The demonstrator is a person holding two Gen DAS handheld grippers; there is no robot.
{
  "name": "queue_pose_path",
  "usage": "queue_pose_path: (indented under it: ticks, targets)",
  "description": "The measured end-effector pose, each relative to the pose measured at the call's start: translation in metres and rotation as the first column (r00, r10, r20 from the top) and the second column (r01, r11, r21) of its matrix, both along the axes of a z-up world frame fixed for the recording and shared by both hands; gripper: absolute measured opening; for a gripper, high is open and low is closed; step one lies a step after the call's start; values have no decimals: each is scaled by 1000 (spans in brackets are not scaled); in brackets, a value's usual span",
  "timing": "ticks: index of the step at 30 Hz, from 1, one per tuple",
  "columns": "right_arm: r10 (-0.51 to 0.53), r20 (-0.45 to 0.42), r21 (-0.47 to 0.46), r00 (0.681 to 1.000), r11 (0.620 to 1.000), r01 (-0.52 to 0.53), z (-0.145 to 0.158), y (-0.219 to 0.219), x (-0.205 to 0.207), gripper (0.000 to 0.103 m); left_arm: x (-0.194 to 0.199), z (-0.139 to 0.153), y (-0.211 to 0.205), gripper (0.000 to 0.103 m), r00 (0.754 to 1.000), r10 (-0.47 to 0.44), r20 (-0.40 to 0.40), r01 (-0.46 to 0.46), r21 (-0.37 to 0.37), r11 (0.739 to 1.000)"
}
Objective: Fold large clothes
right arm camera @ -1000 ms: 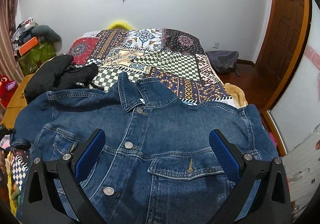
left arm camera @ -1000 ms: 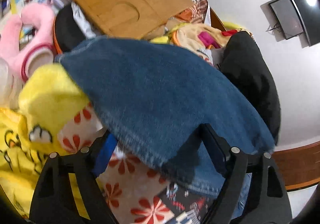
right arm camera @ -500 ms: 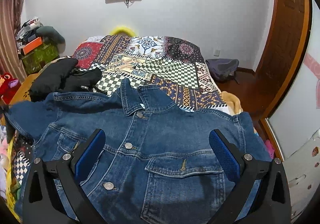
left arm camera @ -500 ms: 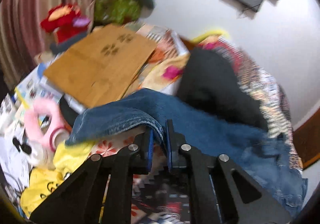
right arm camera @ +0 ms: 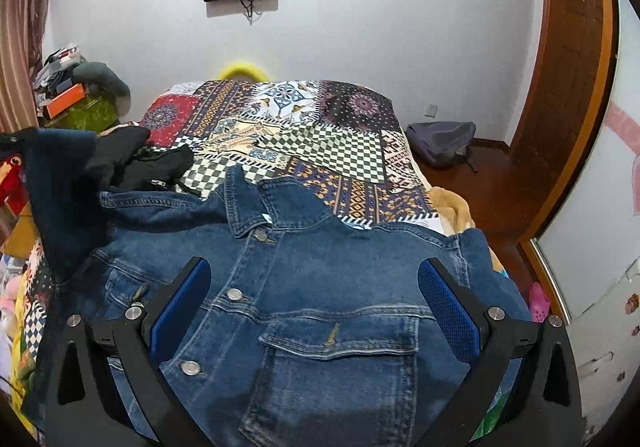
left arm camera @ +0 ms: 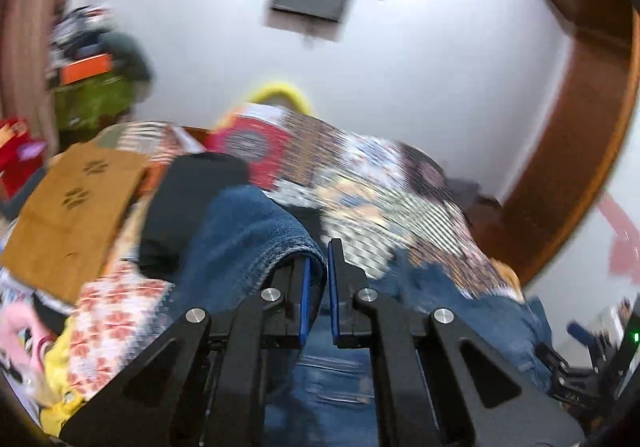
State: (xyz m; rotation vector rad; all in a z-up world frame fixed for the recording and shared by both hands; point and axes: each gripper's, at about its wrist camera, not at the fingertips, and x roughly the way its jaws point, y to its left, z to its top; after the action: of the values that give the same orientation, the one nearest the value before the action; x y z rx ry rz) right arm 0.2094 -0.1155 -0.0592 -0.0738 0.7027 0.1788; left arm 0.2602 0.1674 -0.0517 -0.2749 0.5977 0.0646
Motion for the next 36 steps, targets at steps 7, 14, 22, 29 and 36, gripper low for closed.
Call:
queue_pose_path:
  ticks: [7, 14, 22, 29, 36]
  targets:
    - [-35, -19, 3, 999, 999, 35, -6, -25, -1, 103, 28, -62, -96, 7, 953, -226, -204, 240, 46, 970]
    - [-54, -71, -4, 996, 999, 54, -19, -38, 1, 103, 24, -127, -134, 33, 861, -318, -397, 325, -53, 944]
    - [-16, -96, -16, 995, 1000, 14, -18, -29, -3, 103, -7, -121, -120, 49, 868, -298, -398, 314, -26, 949]
    - [123, -50, -34, 991, 992, -125, 1, 19, -6, 103, -30, -87, -73, 67, 944, -175, -280, 207, 86, 975]
    - [317, -124, -63, 940, 943, -327, -11, 94, 5, 103, -59, -71, -6, 73, 976, -37, -214, 63, 116, 991]
